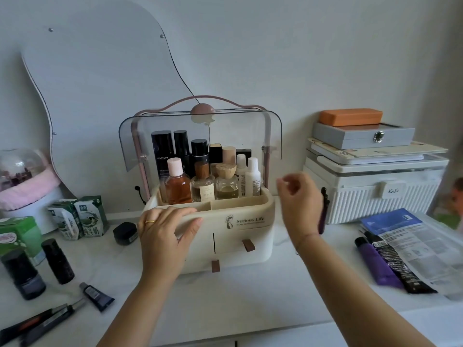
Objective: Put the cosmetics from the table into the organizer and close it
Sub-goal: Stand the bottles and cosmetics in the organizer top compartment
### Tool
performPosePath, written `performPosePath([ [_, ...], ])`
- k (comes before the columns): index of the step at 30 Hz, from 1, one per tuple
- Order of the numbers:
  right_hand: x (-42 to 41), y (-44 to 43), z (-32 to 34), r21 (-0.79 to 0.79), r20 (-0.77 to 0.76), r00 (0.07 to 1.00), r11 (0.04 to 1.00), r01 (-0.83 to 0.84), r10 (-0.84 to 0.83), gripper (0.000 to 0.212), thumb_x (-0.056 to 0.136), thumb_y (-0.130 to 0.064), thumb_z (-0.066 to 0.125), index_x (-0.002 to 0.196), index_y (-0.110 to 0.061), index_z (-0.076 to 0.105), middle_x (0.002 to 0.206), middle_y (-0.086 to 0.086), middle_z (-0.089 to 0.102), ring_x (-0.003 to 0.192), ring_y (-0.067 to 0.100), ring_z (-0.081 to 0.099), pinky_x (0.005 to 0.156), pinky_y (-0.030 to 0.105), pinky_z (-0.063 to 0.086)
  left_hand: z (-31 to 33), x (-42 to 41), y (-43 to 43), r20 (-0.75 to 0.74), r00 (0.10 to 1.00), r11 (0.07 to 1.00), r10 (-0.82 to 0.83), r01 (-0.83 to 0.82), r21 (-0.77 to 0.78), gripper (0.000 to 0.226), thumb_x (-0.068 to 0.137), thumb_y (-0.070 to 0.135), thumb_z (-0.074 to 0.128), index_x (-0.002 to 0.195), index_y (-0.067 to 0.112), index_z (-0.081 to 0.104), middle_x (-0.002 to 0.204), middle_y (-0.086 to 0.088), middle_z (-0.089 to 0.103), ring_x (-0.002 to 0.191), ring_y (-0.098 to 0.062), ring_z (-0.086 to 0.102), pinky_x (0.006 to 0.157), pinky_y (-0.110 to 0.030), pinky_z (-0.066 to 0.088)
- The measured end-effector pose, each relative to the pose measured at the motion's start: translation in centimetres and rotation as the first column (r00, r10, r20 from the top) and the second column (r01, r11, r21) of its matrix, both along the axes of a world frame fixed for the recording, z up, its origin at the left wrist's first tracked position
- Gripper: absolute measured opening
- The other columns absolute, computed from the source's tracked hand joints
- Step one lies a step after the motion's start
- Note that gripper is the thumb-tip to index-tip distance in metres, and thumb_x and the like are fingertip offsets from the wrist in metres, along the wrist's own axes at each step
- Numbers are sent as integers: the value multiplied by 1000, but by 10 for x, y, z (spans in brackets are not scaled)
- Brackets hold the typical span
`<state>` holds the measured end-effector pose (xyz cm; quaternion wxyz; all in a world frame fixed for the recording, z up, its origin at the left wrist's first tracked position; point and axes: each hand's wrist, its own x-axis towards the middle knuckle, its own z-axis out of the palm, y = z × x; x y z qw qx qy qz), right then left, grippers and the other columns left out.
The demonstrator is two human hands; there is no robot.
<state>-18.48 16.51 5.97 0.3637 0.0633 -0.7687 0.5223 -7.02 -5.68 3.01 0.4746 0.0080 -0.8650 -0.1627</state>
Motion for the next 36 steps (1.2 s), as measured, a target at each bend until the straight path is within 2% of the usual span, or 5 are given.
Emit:
performPosePath([
  [5,-30,63,-41,-95,208,954,966,241,-218,43,75,-25,75,109,-8,55,106,8,54,101,26,52,92,42,44,-2,-1,-1,-7,1000,1000,2,-2,-1,40,85,54,47,92,23,71,94,9,70,92,-23,54,85,-35,27],
  [13,-64,97,-79,-3,469,883,1000,-28,26,41,79,-24,73,114,-9,58,109,12,67,91,25,60,78,33,47,-3,-2,0,-12,1000,1000,18,-18,3,41,84,54,47,93,22,71,91,7,70,92,-21,50,85,-36,27],
  [19,-19,86,-54,-90,251,967,996,-7,30,25,77,-20,74,100,-19,63,83,-6,65,87,19,65,66,19,41,-3,-3,0,-21,1000,1000,16,-16,-1,41,85,54,47,92,22,71,92,7,70,92,-21,50,85,-34,27],
  [26,72,46,14,68,-60,862,863,-500,504,37,65,-44,70,100,-42,60,95,-24,70,94,-4,65,81,9,48,-4,-4,-1,-44,999,999,19,-20,-29,42,85,54,48,92,20,71,92,6,71,93,-19,50,85,-34,26],
  [36,20,-4,26,-140,90,763,767,-626,640,34,74,-18,77,104,-28,64,95,-10,73,90,2,68,80,20,54,0,1,2,-31,999,1000,-12,12,4,39,84,52,48,93,21,70,96,9,70,93,-21,55,87,-33,27],
])
